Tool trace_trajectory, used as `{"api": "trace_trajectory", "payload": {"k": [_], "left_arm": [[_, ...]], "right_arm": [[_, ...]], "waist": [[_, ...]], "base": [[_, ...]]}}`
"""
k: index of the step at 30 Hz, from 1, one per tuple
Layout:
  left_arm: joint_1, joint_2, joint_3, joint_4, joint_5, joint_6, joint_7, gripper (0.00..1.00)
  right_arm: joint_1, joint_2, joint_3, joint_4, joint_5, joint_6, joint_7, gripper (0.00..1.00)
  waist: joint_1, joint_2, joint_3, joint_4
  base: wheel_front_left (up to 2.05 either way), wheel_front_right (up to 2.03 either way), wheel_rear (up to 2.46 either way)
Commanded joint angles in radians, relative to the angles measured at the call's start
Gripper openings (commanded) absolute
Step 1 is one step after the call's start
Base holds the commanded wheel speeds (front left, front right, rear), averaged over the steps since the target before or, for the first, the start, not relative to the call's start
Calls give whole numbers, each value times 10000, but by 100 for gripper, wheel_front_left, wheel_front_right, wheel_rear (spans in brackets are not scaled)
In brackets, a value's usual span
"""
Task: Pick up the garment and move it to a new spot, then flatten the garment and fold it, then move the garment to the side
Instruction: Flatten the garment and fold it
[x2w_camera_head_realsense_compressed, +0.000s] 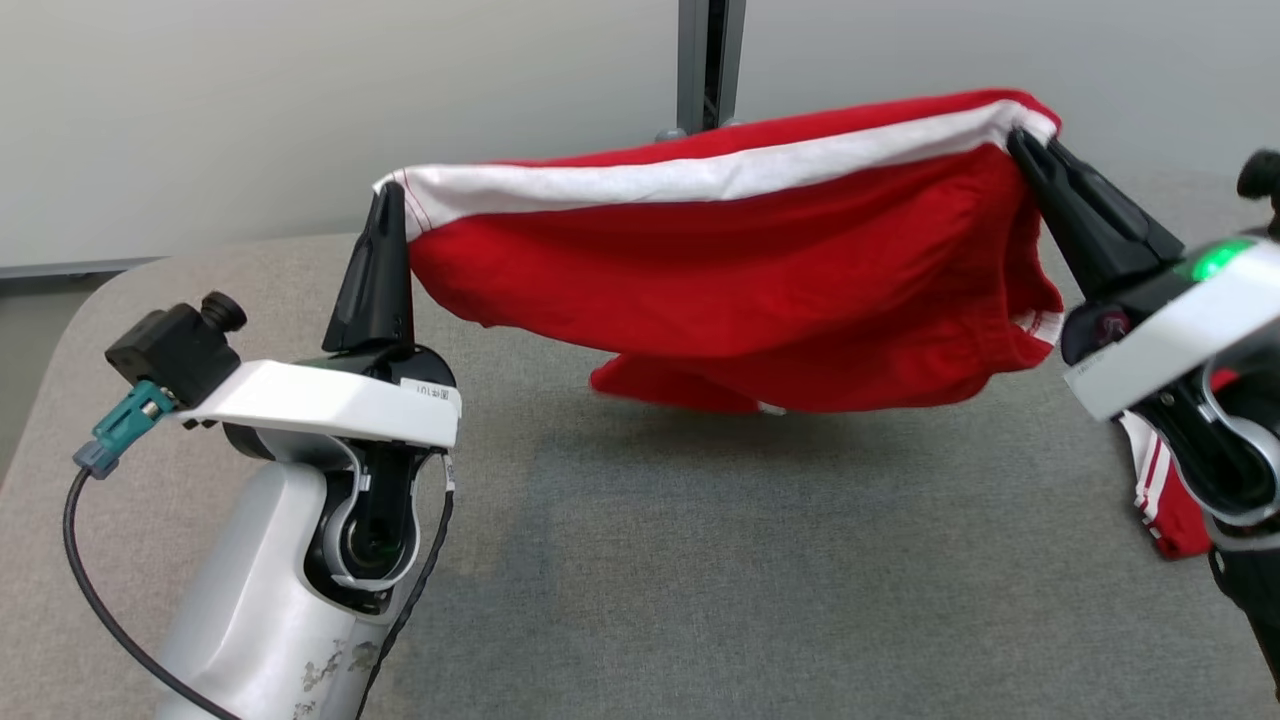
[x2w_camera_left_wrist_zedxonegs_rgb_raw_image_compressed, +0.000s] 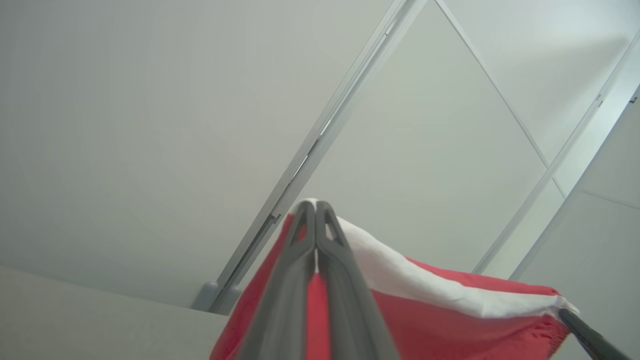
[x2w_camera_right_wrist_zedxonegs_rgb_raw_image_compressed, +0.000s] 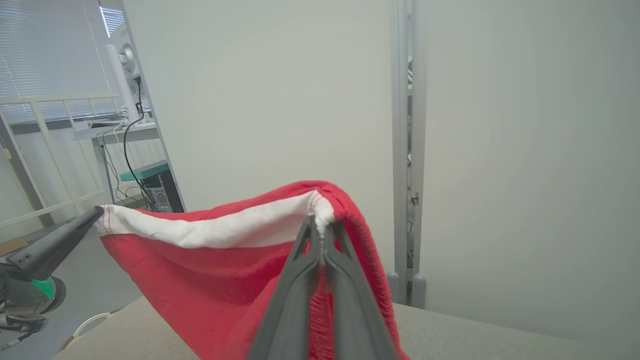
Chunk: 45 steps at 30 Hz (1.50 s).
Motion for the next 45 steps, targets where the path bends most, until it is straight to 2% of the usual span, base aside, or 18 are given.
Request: {"api": "trace_trajectory", "payload": {"k": [1,10,19,24,30,35,37,40,43,45], "left_arm": [[-76,-90,183,-260,-104,112,-110,0],[-509,-364,771,-780,118,682,-313,0],[-1269,-622,1661,-221,169,1122,-392,0],[-1563,-799,1569,354,110,1220,-401,0],[-2936,-885,1097,1642,61,1380,-141,0],[-5505,-930,412,3463,470,1575,-31,0],[-6559,-950,185,4158,490,1559,-80,0],[-8163,-947,-251,4753,-76,1404,-243,0],[-9227,-950,-486,5190,-430,1501,-383,0],[-9831,-944,-337,5011,-393,1564,-403,0]], "right_arm": [[-377,106,95,98,196,-2,115,0],[-2295,312,650,1284,646,-2,-127,0],[-3806,1331,507,3202,2142,-2,-344,0],[-4317,1683,306,4242,2713,-2,-195,0],[-5482,1756,318,5465,2689,0,-35,0],[-7309,1591,784,6553,1843,0,-427,0],[-8085,1617,912,7043,1600,0,-788,0],[-9296,1655,1152,7568,1377,0,-1599,0],[-10142,1576,1295,8174,1120,0,-2931,0],[-10593,1582,1426,8405,1046,0,-3829,0]], "waist": [[0,0,-164,-79],[0,0,-558,-156],[0,0,-677,-135],[0,0,-443,-75],[0,0,652,-11],[0,0,2308,-38],[0,0,2919,-76],[0,0,3726,-100],[0,0,4367,-65],[0,0,4730,31]], "base": [[0,0,0],[0,0,0],[0,0,0],[0,0,0],[0,0,0],[0,0,0],[0,0,0],[0,0,0],[0,0,0],[0,0,0]]}}
